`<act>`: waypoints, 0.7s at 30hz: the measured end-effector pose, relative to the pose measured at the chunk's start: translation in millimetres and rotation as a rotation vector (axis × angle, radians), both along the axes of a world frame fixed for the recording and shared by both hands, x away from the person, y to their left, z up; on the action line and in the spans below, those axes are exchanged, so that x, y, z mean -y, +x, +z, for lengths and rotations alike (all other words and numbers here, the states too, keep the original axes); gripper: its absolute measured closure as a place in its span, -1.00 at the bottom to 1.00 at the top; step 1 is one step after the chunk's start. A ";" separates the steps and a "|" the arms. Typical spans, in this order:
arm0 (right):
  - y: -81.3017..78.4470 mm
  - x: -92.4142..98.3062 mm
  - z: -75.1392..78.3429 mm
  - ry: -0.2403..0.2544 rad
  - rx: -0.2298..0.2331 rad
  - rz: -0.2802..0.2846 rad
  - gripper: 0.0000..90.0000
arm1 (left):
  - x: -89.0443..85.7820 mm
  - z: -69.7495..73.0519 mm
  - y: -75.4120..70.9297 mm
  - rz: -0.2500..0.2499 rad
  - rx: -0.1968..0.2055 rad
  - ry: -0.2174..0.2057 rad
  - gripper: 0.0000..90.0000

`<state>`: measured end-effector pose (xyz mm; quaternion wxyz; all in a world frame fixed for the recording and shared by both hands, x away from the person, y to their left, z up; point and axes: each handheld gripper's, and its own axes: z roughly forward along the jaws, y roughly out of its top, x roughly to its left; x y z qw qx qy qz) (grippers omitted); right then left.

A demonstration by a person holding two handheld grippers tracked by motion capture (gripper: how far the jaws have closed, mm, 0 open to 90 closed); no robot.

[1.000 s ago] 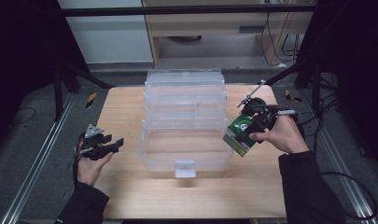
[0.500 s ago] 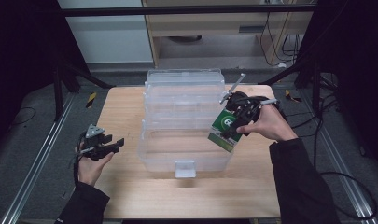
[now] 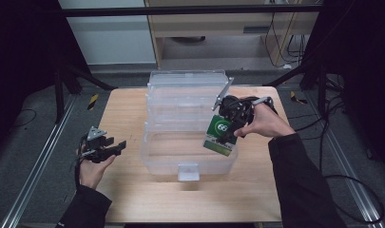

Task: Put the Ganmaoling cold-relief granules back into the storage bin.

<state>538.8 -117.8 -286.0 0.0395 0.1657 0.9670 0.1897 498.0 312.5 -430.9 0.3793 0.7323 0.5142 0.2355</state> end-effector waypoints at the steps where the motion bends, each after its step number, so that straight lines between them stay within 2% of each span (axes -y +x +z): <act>1: 0.4 -1.7 -1.7 -0.002 -0.004 0.010 -0.61 | 0.1 -0.1 0.0 -0.001 -0.001 0.001 -0.07; 7: 6.4 -6.3 -12.7 -0.048 -0.019 0.073 -0.61 | -0.1 -0.4 0.2 0.000 -0.001 0.000 -0.07; 21: 15.9 -6.7 -31.5 -0.079 -0.021 0.219 -0.61 | 1.7 -4.5 1.7 0.000 -0.014 0.015 -0.07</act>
